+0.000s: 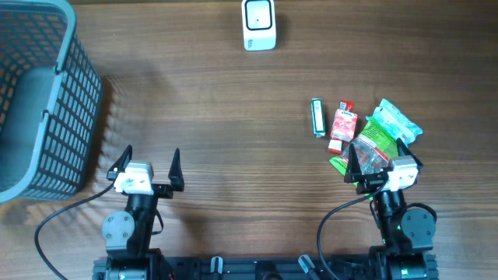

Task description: Scan the item barcode

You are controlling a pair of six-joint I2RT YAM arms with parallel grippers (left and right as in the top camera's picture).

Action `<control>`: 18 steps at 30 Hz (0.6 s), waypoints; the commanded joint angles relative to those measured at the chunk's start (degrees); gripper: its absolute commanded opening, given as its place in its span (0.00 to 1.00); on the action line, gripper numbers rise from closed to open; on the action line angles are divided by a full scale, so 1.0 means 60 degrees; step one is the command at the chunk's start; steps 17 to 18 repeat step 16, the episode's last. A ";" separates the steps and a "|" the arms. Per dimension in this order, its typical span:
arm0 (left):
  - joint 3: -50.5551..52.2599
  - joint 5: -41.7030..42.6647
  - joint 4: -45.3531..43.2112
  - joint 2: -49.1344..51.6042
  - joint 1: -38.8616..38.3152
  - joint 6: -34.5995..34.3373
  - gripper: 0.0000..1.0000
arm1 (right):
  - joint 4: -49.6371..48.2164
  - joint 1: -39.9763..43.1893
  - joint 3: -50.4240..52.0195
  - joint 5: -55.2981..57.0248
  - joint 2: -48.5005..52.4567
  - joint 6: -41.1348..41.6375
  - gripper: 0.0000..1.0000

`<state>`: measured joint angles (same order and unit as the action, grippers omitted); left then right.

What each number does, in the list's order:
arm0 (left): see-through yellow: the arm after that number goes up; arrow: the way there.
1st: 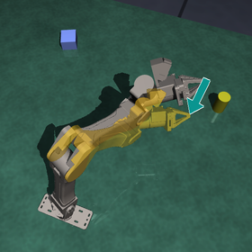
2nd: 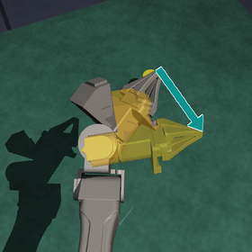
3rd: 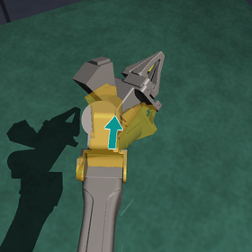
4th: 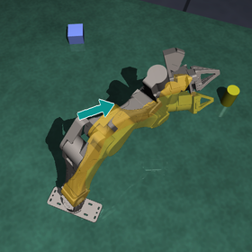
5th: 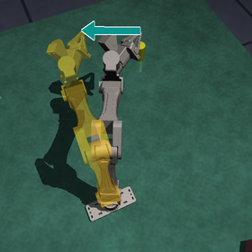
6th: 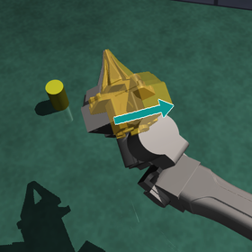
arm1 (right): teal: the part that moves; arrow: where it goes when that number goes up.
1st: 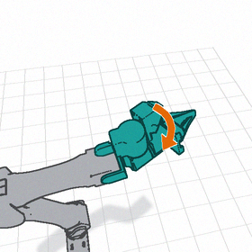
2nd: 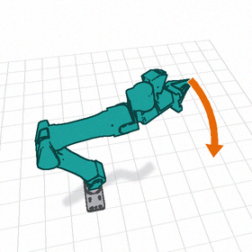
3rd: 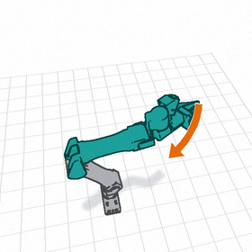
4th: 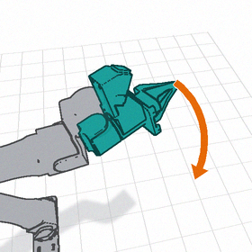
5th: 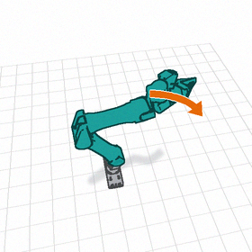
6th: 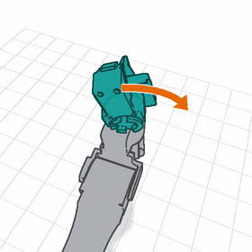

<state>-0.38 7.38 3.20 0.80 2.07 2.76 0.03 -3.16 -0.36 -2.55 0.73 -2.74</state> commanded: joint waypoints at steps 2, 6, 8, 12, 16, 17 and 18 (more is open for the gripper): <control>0.0011 0.0117 0.0084 -0.0087 0.0069 0.0182 1.00 | -0.0022 0.0058 0.0015 -0.0087 -0.0080 -0.0047 1.00; 0.0011 0.0117 0.0084 -0.0087 0.0069 0.0182 1.00 | -0.0022 0.0058 0.0015 -0.0084 -0.0080 -0.0047 1.00; 0.0007 0.0117 0.0084 -0.0087 0.0069 0.0182 1.00 | -0.0022 0.0058 0.0015 -0.0084 -0.0080 -0.0047 1.00; 0.0011 0.0117 0.0084 -0.0087 0.0069 0.0182 1.00 | -0.0022 0.0058 0.0015 -0.0087 -0.0080 -0.0047 1.00; 0.0011 0.0117 0.0084 -0.0087 0.0069 0.0182 1.00 | -0.0022 0.0058 0.0015 -0.0084 -0.0080 -0.0047 1.00; 0.0011 0.0117 0.0084 -0.0087 0.0069 0.0182 1.00 | -0.0022 0.0058 0.0015 -0.0084 -0.0080 -0.0047 1.00; 0.0011 0.0117 0.0084 -0.0087 0.0069 0.0182 1.00 | -0.0022 0.0058 0.0015 -0.0084 -0.0080 -0.0047 1.00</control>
